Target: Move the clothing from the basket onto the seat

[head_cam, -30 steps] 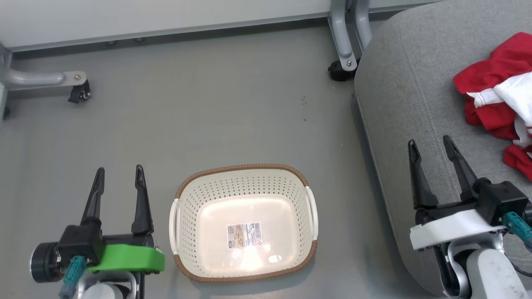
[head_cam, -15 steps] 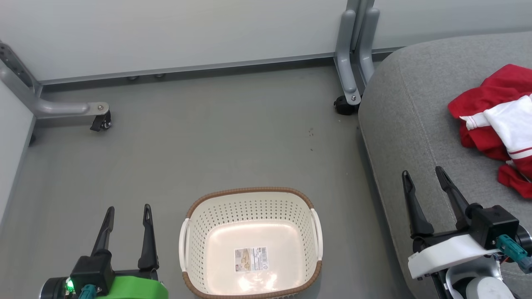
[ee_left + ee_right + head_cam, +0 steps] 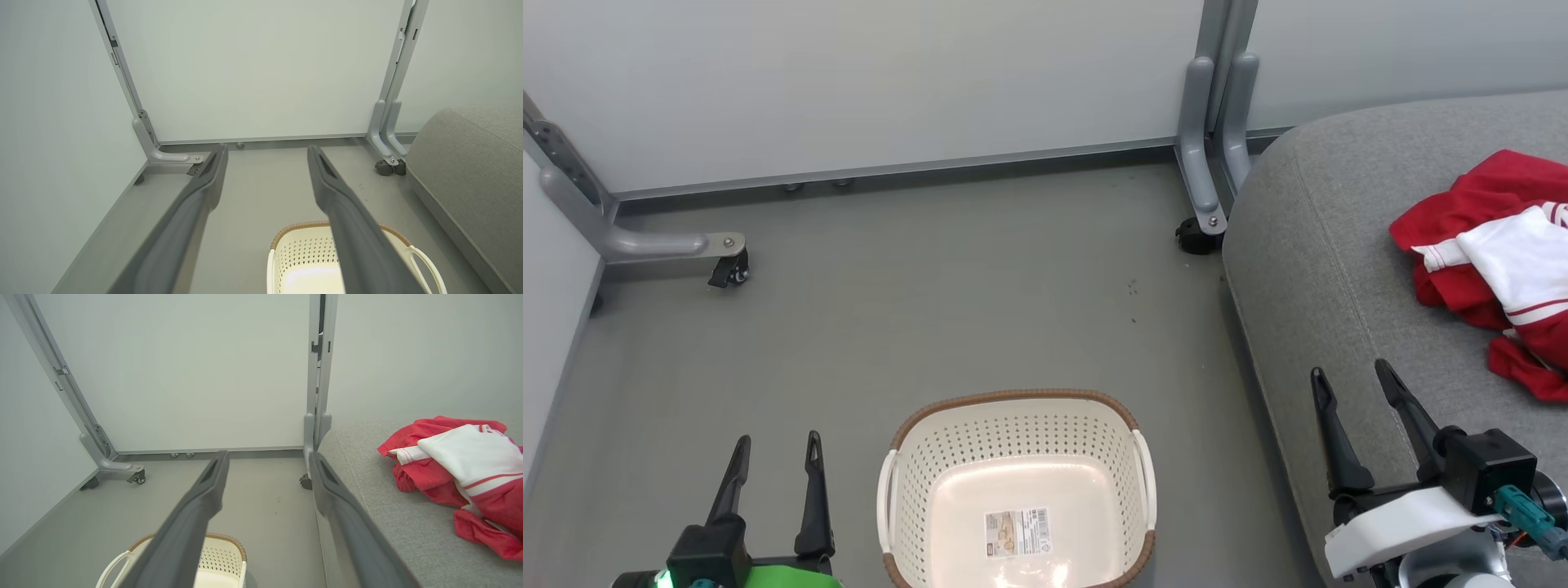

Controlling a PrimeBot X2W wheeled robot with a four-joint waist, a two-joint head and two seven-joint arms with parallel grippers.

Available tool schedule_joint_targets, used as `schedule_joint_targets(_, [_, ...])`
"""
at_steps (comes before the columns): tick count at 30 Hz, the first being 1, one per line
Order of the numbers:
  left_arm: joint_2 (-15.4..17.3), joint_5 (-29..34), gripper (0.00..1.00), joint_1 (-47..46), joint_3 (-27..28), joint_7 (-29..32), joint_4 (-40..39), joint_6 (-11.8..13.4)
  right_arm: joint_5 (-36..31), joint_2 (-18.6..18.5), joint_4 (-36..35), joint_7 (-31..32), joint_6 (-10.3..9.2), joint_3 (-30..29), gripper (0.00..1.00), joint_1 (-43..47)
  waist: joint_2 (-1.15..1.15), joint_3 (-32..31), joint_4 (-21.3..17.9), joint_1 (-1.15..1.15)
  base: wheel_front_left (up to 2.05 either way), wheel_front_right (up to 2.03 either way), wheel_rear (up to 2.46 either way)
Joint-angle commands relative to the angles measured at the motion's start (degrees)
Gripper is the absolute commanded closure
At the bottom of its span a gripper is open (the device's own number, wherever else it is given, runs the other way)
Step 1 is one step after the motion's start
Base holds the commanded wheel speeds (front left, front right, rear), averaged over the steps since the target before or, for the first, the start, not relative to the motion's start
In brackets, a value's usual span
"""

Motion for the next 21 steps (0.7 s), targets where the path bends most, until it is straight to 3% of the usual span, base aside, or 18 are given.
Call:
schedule_joint_targets(1, [-0.3, 0.3, 0.0, 0.8, 0.2, -0.2, 0.1, -0.3, -0.1, 0.2, -0.4, 0.0, 0.0, 0.0, 0.0, 0.9, 0.0, 0.0, 0.1, 0.0, 0.0, 0.0, 0.0])
schedule_joint_targets(21, [-1.1, 1.7, 0.0, 0.6, 1.4, -0.2, 1.2, -1.0, 0.0, 0.3, -0.9, 0.6, 0.0, 0.3, 0.0, 1.4, 0.0, -0.1, 0.3, 0.0, 0.0, 0.0, 0.0])
